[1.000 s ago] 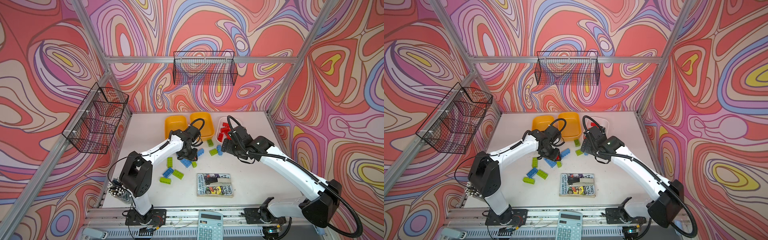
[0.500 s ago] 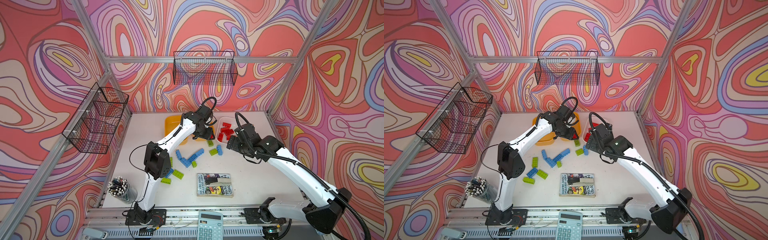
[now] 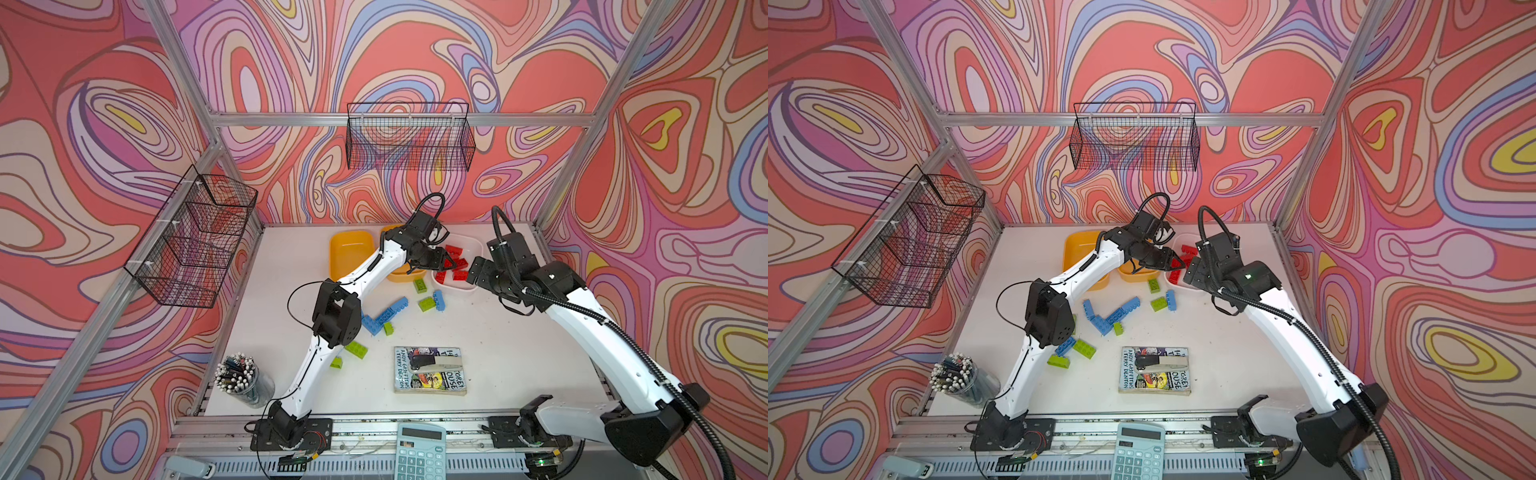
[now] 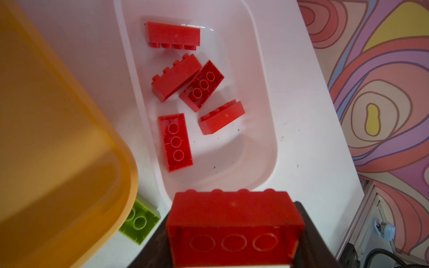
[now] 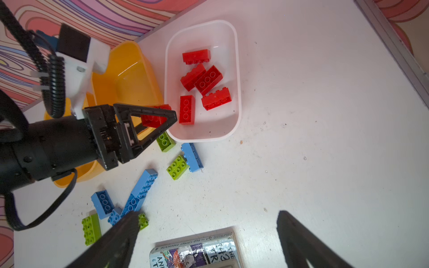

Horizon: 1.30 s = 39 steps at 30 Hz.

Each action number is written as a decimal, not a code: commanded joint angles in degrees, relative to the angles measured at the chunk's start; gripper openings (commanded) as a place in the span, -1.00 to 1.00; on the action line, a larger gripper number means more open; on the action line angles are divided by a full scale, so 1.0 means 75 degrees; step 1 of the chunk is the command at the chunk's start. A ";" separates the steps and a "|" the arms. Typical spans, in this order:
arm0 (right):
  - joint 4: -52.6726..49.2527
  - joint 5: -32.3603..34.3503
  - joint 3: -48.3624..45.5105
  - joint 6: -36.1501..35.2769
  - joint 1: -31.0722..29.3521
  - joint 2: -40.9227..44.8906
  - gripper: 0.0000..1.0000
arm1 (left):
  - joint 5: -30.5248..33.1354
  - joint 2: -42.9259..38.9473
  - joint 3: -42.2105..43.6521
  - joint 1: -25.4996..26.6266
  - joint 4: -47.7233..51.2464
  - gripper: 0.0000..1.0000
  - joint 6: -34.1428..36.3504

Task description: Sort the legos into containers by color

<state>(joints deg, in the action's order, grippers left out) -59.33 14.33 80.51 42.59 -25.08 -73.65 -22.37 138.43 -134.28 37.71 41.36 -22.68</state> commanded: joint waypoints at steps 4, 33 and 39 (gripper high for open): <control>-0.0185 -0.0196 0.0613 -0.0527 0.0358 -0.0446 0.96 | -0.0059 0.0514 -0.0278 0.0034 -0.1423 0.05 -0.0597; 0.0888 -0.1011 -0.0372 -0.1026 0.0262 -0.1465 0.60 | 0.1704 -0.3894 0.4565 -0.1045 -0.1973 1.00 -0.0457; 0.2211 -0.1529 -0.1471 -0.0585 -0.0254 -0.1907 0.35 | 0.3039 -0.5797 0.6577 -0.1149 -0.1323 1.00 0.0408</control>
<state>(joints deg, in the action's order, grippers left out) -48.64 4.97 71.59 36.03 -26.30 -86.65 -5.96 98.91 -88.86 28.32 27.90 -23.64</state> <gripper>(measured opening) 0.682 0.999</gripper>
